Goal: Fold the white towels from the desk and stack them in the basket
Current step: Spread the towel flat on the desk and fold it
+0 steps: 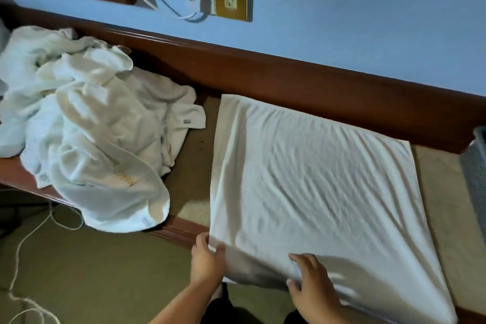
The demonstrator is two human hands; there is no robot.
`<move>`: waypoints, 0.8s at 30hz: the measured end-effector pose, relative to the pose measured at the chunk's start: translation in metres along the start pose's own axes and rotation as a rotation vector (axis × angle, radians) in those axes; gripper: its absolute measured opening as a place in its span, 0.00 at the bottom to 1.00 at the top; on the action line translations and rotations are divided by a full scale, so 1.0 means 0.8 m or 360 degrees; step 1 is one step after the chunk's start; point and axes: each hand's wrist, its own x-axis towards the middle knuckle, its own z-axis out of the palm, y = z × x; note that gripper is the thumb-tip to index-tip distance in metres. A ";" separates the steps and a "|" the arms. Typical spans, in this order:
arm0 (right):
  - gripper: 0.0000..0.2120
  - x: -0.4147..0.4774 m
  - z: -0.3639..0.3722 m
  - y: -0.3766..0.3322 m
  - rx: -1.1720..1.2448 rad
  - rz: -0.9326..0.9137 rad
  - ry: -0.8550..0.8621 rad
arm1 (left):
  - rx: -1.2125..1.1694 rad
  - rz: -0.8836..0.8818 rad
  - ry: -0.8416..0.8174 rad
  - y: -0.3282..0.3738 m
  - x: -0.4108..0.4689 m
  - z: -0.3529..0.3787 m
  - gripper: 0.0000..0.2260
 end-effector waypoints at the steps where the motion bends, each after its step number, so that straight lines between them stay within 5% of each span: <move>1: 0.26 0.004 0.010 -0.019 0.0027 -0.0043 -0.0018 | -0.0037 -0.0003 0.0004 -0.002 0.002 -0.002 0.09; 7: 0.24 0.022 0.057 -0.109 0.0363 -0.0001 0.0029 | 0.0008 0.0015 -0.0095 0.005 -0.001 -0.032 0.05; 12: 0.11 0.030 0.054 -0.127 0.0950 0.0679 0.0506 | 0.0208 0.0639 -0.1290 0.030 -0.009 -0.047 0.22; 17: 0.09 0.027 0.029 -0.094 0.0849 0.0882 0.0591 | 0.0470 0.0843 -0.0556 0.030 0.035 -0.061 0.14; 20: 0.06 0.020 0.029 -0.107 0.0575 0.0471 0.0478 | 0.0489 0.0870 -0.0459 0.024 0.051 -0.069 0.14; 24: 0.08 0.018 0.048 -0.140 0.0258 -0.0071 0.0139 | 0.0231 0.0490 -0.0533 0.026 0.058 -0.063 0.15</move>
